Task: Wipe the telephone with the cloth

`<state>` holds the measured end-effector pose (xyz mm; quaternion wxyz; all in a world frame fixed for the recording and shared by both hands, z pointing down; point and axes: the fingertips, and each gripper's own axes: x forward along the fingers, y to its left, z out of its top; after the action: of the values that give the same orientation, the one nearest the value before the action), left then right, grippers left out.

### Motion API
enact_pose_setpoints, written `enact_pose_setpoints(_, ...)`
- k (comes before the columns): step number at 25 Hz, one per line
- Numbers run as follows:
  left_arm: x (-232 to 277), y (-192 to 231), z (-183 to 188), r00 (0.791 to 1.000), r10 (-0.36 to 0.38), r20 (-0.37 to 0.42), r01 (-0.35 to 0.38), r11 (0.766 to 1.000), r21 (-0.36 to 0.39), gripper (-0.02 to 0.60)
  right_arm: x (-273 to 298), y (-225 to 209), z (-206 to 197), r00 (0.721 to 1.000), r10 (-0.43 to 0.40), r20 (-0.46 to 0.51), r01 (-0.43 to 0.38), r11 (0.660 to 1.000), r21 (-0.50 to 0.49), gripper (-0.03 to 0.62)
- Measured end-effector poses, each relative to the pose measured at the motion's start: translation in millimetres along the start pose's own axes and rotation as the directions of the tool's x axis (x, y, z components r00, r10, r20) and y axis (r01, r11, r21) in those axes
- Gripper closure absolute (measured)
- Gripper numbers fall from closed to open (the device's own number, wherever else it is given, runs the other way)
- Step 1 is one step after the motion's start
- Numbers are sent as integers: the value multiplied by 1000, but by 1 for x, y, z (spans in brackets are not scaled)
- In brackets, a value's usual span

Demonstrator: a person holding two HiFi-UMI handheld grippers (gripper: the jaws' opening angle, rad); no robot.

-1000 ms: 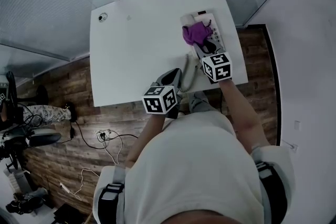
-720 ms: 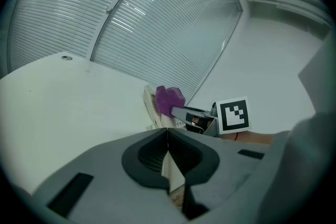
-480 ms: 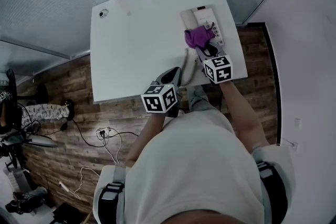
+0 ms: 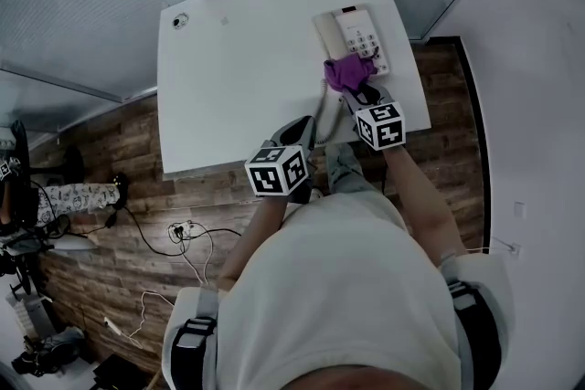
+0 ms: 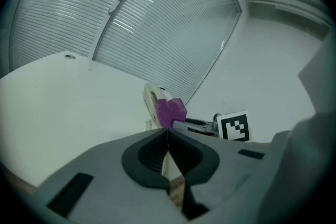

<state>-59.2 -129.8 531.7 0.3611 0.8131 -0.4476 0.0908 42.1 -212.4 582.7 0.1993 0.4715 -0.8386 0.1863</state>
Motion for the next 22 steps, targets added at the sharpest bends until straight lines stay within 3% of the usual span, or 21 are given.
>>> enact_pose_setpoints(11, 2, -2, 1, 1000, -11, -6, 11, 1000, 5, 560, -4, 4, -23, 999, -9, -42, 11, 999, 44, 470)
enact_pose_setpoints(22, 28, -14, 28, 1000, -17, 10, 17, 997, 73, 558, -23, -1, -18, 999, -39, -8, 39, 997, 64, 470)
